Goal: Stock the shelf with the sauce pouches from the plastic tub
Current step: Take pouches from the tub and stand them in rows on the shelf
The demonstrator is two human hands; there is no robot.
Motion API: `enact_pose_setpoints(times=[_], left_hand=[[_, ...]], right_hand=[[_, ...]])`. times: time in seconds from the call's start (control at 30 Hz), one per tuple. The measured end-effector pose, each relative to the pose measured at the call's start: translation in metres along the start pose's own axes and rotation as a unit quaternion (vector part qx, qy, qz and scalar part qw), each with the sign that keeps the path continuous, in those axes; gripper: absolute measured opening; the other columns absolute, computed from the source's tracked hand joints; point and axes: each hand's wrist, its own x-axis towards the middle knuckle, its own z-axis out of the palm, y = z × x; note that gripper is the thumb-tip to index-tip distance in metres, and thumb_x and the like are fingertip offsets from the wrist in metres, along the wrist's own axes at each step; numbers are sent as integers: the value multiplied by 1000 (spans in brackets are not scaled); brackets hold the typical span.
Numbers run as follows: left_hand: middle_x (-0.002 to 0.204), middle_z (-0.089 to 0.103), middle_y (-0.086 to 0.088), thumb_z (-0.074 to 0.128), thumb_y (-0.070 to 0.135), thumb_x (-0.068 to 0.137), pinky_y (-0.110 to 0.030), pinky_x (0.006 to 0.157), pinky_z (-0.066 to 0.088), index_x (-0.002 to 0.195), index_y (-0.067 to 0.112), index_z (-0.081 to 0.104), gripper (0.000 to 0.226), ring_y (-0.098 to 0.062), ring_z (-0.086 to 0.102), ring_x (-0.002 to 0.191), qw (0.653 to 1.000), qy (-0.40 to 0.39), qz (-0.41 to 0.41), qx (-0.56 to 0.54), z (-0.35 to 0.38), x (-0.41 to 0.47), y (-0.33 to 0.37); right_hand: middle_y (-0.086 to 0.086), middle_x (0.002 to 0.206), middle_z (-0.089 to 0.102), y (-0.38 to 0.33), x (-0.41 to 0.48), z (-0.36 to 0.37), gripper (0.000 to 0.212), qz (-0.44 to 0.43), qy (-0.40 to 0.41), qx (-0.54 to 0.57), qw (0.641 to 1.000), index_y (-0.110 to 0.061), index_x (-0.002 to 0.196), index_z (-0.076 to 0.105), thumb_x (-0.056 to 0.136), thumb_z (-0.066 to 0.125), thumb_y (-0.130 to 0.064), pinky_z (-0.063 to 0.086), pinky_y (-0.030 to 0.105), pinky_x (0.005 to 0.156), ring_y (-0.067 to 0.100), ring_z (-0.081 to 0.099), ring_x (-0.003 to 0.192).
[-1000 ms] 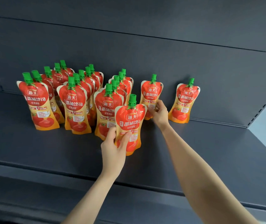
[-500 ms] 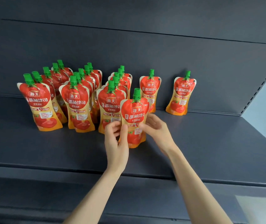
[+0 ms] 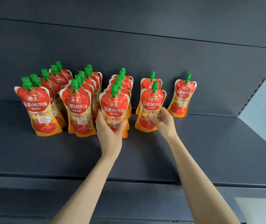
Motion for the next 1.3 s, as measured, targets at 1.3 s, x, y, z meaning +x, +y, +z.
enact_pose_setpoints(times=[1.3], left_hand=[[123, 55, -3, 57, 29, 87, -26, 98, 39, 123, 7, 53, 42, -17, 49, 116, 987, -98, 130, 3, -8, -80, 58]], right_hand=[[-5, 102, 66, -50, -108, -60, 17, 13, 169, -147, 974, -15, 107, 64, 91, 58, -17, 46, 14, 81, 11, 61, 97]])
